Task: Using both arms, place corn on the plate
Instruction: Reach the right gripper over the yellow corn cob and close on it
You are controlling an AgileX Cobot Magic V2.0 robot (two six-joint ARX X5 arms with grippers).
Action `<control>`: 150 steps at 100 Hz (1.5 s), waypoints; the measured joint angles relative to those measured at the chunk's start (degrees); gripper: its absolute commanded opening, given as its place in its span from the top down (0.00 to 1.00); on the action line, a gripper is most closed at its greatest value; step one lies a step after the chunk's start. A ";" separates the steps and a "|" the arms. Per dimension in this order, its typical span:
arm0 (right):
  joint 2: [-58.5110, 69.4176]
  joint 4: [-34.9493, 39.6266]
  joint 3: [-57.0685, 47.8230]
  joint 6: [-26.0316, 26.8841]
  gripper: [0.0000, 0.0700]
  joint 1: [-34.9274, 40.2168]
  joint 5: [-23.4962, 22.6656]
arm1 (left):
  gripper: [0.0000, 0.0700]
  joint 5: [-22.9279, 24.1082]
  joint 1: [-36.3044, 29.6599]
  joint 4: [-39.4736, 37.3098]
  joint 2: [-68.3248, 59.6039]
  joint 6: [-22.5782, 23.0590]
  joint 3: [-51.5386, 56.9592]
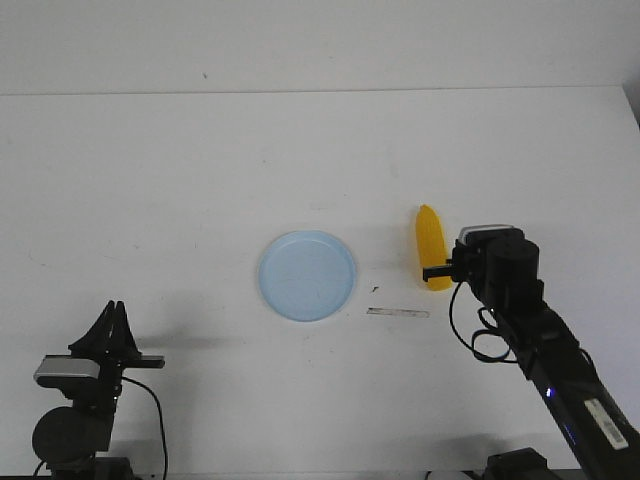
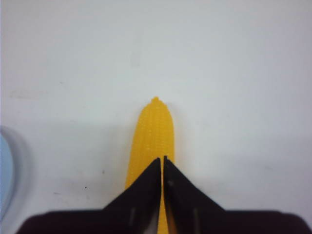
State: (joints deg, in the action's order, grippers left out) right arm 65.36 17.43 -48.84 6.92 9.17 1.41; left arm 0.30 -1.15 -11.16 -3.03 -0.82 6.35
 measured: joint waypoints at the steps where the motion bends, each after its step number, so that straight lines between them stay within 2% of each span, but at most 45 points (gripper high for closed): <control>1: 0.57 0.68 -0.66 0.33 0.99 0.04 0.13 | 0.94 0.00 0.00 0.00 0.00 0.00 0.00; 18: 10.78 15.93 -12.92 5.53 0.99 0.31 0.26 | 0.94 0.00 0.00 0.00 0.00 0.00 0.00; 37: 21.11 29.14 -25.16 7.23 0.99 0.31 0.09 | 0.94 0.00 0.00 0.00 0.00 0.00 0.00; 43: 23.65 32.17 -28.11 7.52 0.96 0.37 0.09 | 0.94 0.00 0.00 0.00 0.00 0.00 0.00; 49: 25.86 33.79 -30.45 7.56 0.80 0.48 0.11 | 0.94 0.00 0.00 0.00 0.00 0.00 0.00; 60: 29.33 34.40 -32.92 7.56 0.36 0.59 0.11 | 0.94 0.00 0.00 0.00 0.00 0.00 0.00; 66: 30.58 34.45 -33.07 7.61 0.26 0.66 0.09 | 0.94 0.00 0.00 0.00 0.00 0.00 0.00; 83: 31.89 34.53 -33.07 7.93 0.20 0.70 0.11 | 0.94 0.00 0.00 0.00 0.00 0.00 0.00; 150: 33.05 30.23 -33.07 7.91 0.21 1.44 0.09 | 0.94 0.00 0.00 0.00 0.00 0.00 0.00</control>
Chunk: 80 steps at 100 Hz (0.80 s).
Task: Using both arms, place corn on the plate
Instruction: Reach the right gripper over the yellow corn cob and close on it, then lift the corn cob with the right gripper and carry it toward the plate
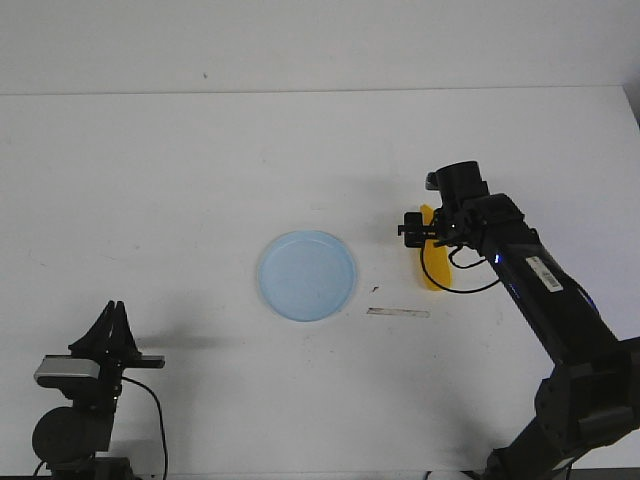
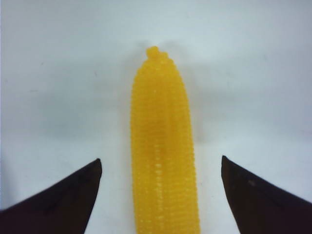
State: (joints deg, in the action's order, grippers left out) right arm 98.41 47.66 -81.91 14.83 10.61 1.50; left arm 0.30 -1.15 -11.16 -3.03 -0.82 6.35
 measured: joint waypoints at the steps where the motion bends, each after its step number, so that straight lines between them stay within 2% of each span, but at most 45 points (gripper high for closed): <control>1: 0.17 0.00 0.00 0.00 0.21 0.02 0.00 | 0.94 0.00 0.00 0.00 0.00 0.00 0.00; 36: 8.17 0.13 0.11 0.00 0.22 0.52 0.00 | 0.94 0.00 0.00 0.00 0.00 0.00 0.00; 43: 8.81 0.22 0.11 0.02 0.27 0.48 0.04 | 0.94 0.00 0.00 0.00 0.00 0.00 0.00; 52: 8.81 0.15 0.11 0.00 0.43 0.50 0.07 | 0.94 0.00 0.00 0.00 0.00 0.00 0.00; 60: 8.81 -0.24 0.11 0.00 0.52 0.52 0.07 | 0.94 -0.02 0.00 0.00 0.00 0.00 0.00; 80: 8.81 -0.35 0.11 0.00 0.64 0.39 0.20 | 0.94 0.00 0.00 0.00 0.00 0.00 0.00</control>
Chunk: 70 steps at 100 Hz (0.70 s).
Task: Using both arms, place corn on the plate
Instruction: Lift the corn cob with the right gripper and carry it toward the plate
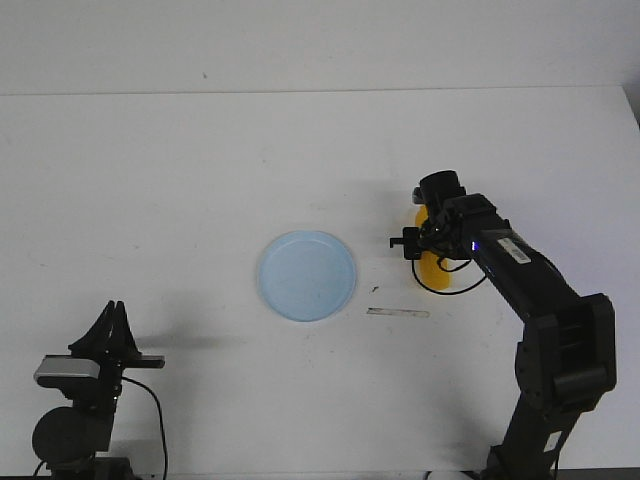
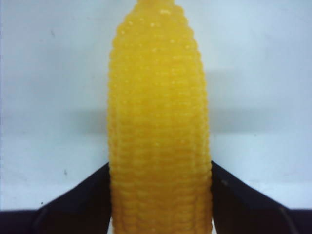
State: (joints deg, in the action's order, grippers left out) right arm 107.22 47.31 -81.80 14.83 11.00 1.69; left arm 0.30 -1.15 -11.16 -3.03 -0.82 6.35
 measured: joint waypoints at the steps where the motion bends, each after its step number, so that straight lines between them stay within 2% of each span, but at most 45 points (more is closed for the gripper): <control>1: 0.00 -0.02 0.00 0.00 0.64 0.00 0.00 | 0.94 0.00 0.00 0.00 0.00 0.00 0.00; 46: -2.91 -0.87 0.22 0.00 0.64 0.90 -0.15 | 0.94 -0.02 0.00 0.00 0.00 0.00 0.00; 61: -8.11 -4.98 0.20 -0.17 0.64 5.38 -0.28 | 0.94 0.00 0.00 0.00 0.00 0.00 0.00; 70: -8.85 -8.13 0.13 -0.90 0.64 9.46 -1.90 | 0.94 0.00 0.00 0.00 0.00 0.00 0.00</control>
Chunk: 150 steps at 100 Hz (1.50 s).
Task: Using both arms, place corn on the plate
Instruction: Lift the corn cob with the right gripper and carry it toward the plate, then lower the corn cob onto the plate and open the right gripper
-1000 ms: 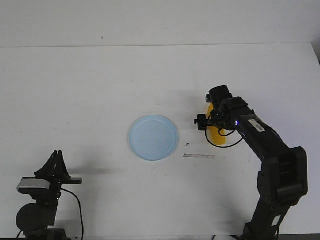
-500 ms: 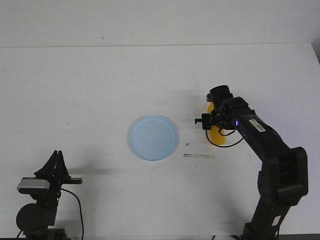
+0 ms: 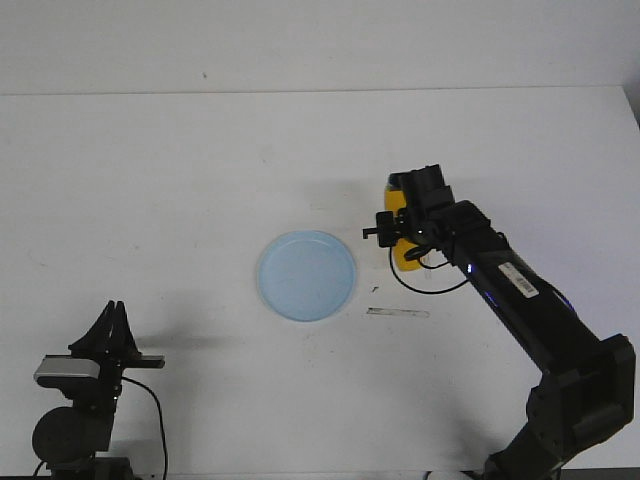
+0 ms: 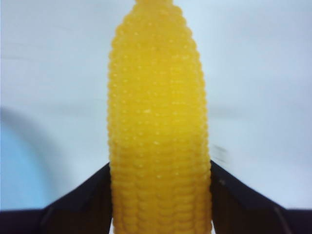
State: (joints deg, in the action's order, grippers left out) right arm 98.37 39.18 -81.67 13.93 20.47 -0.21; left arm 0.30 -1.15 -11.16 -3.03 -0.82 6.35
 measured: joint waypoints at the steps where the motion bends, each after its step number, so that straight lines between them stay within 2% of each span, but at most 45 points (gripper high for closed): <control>1: 0.00 -0.35 0.00 -0.04 0.64 0.48 -0.39 | 0.94 0.00 0.00 0.00 0.00 0.00 0.00; 15: 0.13 -3.74 0.00 -1.27 0.64 6.51 -7.13 | 0.94 0.00 0.00 0.00 0.00 0.00 0.00; 26: 0.35 -7.85 0.00 -1.75 0.64 11.06 -10.14 | 0.94 0.00 0.00 0.00 0.00 0.00 0.00; 40: 0.70 -8.66 0.00 -1.81 0.64 14.64 -13.77 | 0.94 0.00 0.00 0.00 0.00 0.00 0.00; 89: 8.55 -8.63 0.02 -1.66 0.64 16.72 -13.40 | 0.94 0.00 0.00 0.00 0.00 0.00 0.00; 150: 9.33 -8.17 0.02 -1.53 0.64 16.65 -13.07 | 0.94 0.00 0.00 0.00 0.00 0.00 0.00</control>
State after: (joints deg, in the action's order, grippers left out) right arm 107.70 31.00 -81.65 12.40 37.12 -13.28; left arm 0.30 -1.15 -11.16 -3.03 -0.82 6.35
